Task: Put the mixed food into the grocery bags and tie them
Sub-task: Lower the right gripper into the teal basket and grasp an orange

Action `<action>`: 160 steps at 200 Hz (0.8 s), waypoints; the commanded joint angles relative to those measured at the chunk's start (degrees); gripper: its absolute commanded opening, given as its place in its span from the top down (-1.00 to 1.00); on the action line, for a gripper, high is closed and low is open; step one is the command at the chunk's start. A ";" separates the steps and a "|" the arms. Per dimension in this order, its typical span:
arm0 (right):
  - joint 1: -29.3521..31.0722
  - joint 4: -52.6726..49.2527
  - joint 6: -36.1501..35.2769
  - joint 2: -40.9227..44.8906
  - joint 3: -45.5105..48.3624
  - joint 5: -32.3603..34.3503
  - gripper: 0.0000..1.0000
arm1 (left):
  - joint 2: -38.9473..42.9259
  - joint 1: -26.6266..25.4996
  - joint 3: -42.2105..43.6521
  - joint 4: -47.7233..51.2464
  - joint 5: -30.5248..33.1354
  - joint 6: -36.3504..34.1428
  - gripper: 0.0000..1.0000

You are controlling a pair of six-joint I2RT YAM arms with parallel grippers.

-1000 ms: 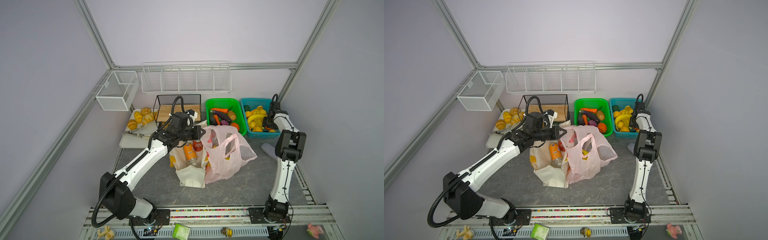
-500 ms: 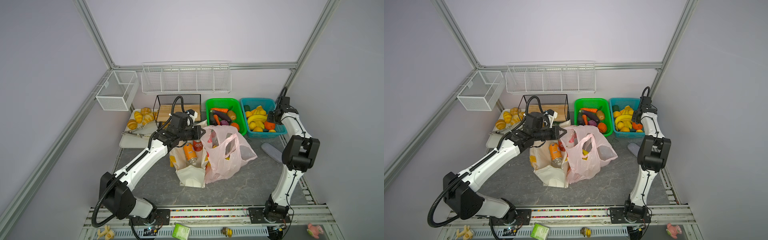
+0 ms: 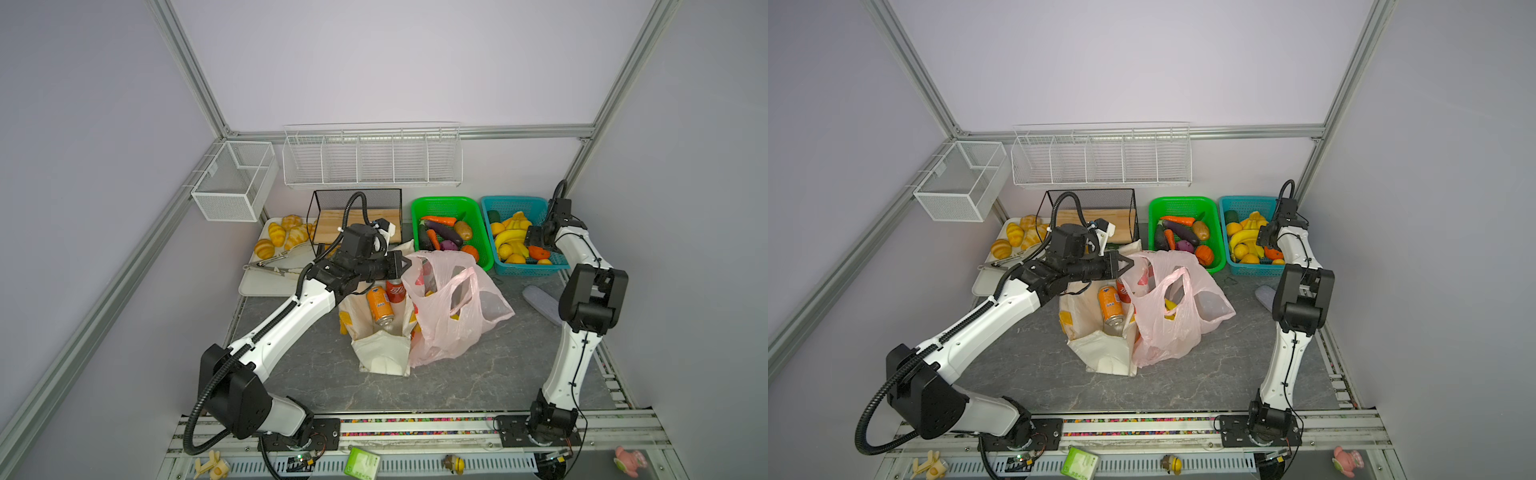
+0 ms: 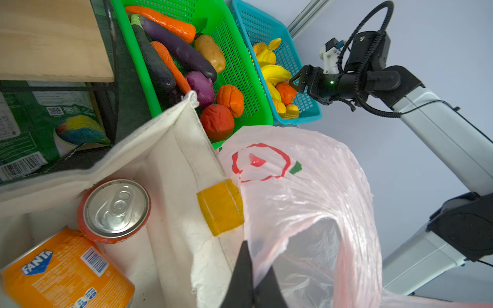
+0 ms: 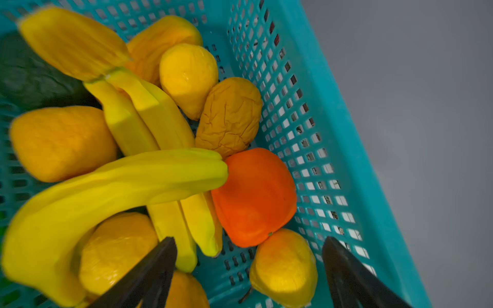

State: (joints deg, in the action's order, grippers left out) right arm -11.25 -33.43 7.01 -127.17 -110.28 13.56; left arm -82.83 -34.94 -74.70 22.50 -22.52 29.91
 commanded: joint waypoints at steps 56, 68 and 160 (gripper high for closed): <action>-0.70 -2.28 -2.01 -7.41 -6.71 3.49 -0.81 | 0.03 -0.17 -0.27 -0.89 -0.16 0.45 1.00; -0.79 -2.68 -2.21 -8.63 -7.76 3.17 -0.80 | 0.01 -0.17 -0.27 -0.85 -0.22 0.41 1.00; -1.66 -5.87 -3.39 -12.89 -12.48 -1.06 -0.55 | -0.78 -0.18 -0.45 -1.07 -0.68 0.47 1.00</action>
State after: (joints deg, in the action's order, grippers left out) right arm -12.05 -36.93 4.54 -138.76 -121.49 14.04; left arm -83.07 -34.94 -74.67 22.44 -22.57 29.91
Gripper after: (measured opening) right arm 0.827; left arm 0.047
